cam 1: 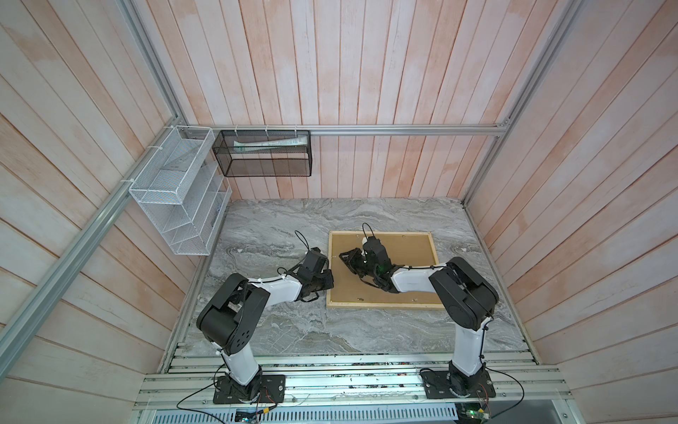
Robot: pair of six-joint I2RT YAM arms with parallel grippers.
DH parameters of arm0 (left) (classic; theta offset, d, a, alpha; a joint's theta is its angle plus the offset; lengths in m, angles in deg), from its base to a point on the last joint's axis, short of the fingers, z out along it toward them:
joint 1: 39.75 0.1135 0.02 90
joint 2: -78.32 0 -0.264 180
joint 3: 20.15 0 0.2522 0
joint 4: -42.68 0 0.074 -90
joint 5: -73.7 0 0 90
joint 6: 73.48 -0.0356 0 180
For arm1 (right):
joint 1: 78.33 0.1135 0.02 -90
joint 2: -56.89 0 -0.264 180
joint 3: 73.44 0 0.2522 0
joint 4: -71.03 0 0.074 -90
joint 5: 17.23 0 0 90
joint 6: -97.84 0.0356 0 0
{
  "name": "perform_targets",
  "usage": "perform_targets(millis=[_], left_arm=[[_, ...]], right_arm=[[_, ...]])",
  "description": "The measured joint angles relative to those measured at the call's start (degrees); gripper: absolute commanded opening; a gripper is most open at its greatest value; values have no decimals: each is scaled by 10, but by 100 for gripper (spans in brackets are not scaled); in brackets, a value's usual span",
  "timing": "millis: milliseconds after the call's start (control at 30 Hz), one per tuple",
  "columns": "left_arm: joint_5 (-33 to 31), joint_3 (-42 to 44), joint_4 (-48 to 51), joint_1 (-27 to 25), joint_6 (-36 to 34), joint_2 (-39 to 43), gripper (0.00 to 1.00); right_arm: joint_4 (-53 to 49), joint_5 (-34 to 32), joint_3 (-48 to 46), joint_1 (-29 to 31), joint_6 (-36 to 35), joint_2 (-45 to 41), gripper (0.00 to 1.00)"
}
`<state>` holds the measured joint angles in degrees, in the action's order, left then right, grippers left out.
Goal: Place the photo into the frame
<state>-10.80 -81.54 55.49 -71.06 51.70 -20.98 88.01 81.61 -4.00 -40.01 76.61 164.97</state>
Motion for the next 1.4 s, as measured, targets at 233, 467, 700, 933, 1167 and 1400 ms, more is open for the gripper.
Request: perform_targets(millis=[233, 467, 700, 933, 1167, 1400], left_arm=[[7, -12, 26, 24, -30, 0, 9], [1, -43, 75, 64, -77, -9, 17], [-2, -57, 97, 72, -85, -9, 38], [0, -49, 118, 71, -75, 72, 42], [-5, 13, 121, 41, -20, 155, 47], [-24, 119, 128, -11, 55, 231, 50]], right_arm=[[-58, 0, -58, -78, -129, -106, 26], [-159, 5, -82, -176, -244, -158, 26], [-231, 14, -78, -229, -322, -160, 27], [-286, 8, -57, -276, -374, -153, 27], [-352, -42, 20, -314, -427, -103, 27], [-396, -82, 35, -336, -456, -71, 27]])
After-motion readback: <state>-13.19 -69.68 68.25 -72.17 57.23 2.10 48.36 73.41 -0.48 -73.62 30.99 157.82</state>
